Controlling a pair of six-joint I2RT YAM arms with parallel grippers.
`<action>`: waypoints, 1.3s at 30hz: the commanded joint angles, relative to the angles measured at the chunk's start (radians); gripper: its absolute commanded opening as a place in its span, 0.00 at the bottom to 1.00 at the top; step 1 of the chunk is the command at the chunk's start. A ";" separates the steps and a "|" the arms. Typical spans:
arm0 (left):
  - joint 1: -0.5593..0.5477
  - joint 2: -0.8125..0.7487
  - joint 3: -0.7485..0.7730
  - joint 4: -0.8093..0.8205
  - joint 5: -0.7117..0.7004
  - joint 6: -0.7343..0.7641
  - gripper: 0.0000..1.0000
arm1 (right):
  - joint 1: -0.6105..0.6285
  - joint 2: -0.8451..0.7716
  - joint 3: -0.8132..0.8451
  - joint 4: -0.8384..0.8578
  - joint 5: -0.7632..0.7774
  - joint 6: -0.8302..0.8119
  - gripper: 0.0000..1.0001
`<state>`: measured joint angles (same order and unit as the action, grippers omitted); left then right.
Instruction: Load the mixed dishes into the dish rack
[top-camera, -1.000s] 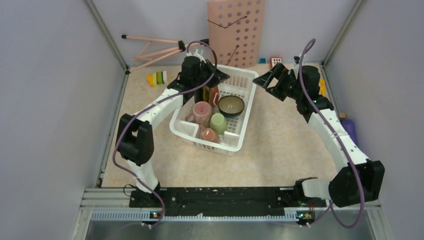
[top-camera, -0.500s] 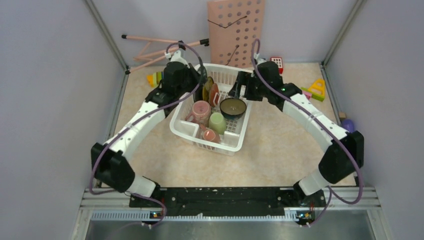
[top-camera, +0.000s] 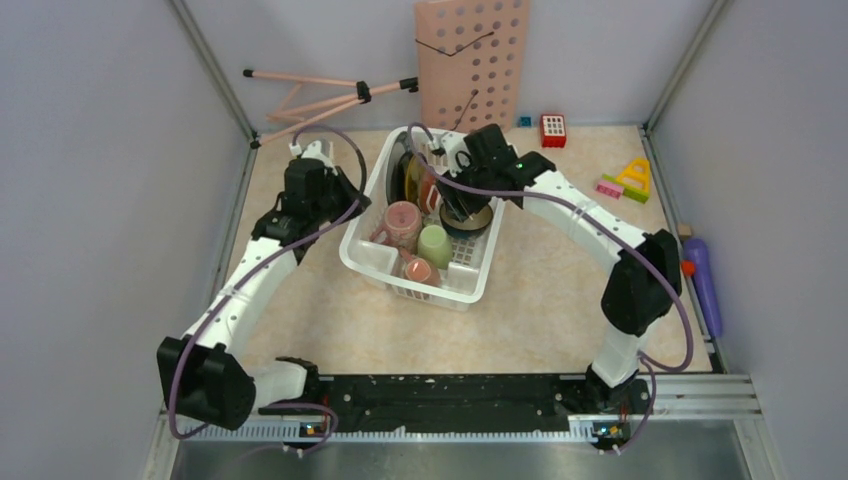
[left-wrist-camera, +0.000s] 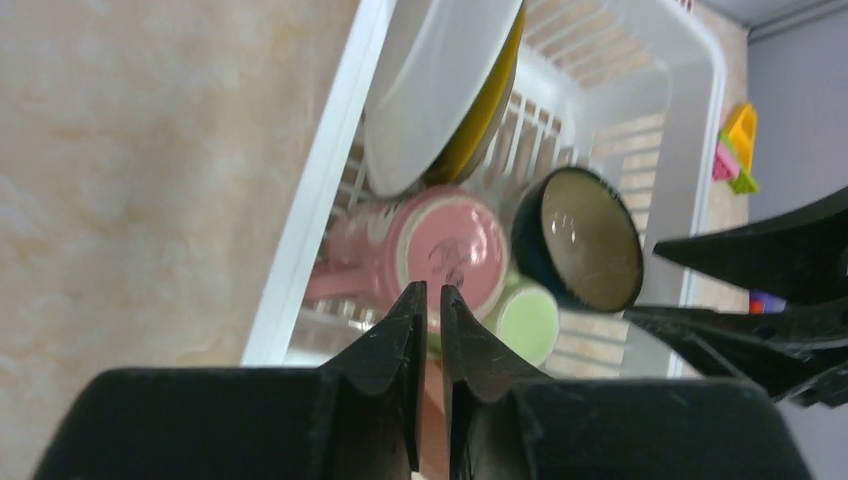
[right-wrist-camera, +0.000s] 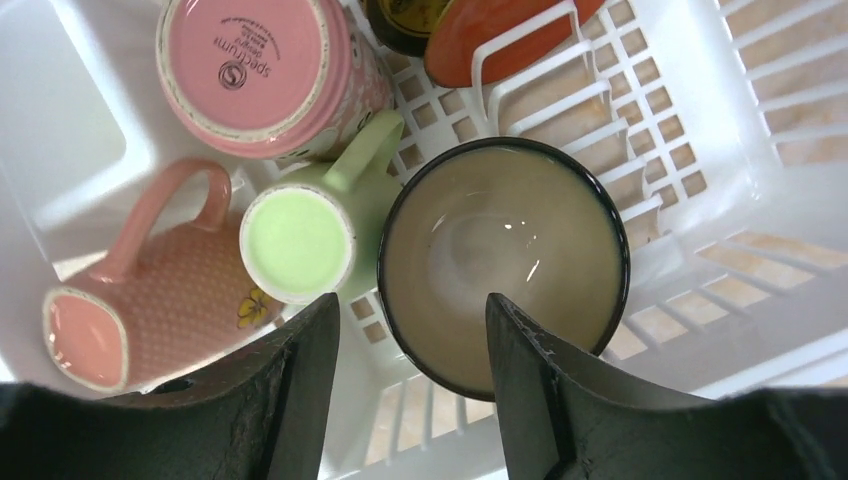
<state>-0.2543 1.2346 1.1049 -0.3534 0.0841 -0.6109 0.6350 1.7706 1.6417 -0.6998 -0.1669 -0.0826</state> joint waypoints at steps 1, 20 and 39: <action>0.000 -0.109 -0.082 0.013 0.110 -0.005 0.16 | 0.009 -0.001 -0.024 0.018 -0.055 -0.236 0.55; 0.015 -0.174 -0.094 -0.135 -0.004 0.028 0.51 | 0.011 0.185 0.098 -0.187 -0.123 -0.293 0.25; 0.019 -0.213 -0.246 -0.229 -0.147 -0.123 0.65 | -0.073 0.016 0.140 0.029 -0.125 -0.060 0.00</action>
<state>-0.2428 1.0256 0.8803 -0.5346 0.0128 -0.7143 0.6140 1.9053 1.7439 -0.8154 -0.2649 -0.2321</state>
